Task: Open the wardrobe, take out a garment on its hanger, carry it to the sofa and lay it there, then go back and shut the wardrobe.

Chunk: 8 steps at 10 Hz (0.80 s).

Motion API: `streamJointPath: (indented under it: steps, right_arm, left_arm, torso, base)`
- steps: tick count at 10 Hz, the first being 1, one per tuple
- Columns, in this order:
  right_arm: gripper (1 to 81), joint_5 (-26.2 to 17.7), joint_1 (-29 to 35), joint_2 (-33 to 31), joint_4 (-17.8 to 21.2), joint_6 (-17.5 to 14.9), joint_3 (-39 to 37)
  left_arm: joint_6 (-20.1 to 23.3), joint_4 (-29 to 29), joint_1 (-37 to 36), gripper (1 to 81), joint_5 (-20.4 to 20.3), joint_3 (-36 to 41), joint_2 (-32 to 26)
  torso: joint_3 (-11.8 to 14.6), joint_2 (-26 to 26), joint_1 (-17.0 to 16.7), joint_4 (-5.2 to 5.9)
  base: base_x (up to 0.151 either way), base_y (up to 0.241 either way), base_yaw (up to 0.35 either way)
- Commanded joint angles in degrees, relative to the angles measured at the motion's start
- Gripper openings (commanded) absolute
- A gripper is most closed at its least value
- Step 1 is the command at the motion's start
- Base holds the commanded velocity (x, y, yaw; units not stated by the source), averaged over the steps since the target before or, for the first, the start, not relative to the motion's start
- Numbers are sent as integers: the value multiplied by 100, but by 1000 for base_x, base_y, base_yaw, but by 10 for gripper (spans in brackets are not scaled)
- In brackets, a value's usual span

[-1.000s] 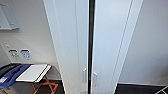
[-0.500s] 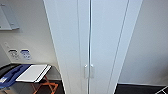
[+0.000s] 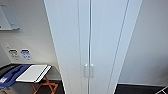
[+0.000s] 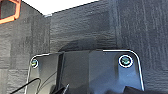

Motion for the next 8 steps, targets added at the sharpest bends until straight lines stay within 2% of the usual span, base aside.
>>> streamJointPath:
  steps: [1,4,8]
  right_arm:
    - [811,-343,-404,798,-678,-68,-900]
    - [811,-299,-825,825,-818,-112,-935]
    - [811,-255,-1073,807,-792,-102,-1180]
  left_arm:
    - [76,408,154,811,-85,-724,582]
    - [76,417,329,811,-85,-1812,1292]
    - [76,417,435,811,-14,-2595,1829]
  torso:
    - [0,0,0,-2]
    - [5,0,0,0]
    - [9,-5,-9,0]
  base:
    - [0,0,0]
    - [0,0,0]
    - [0,0,0]
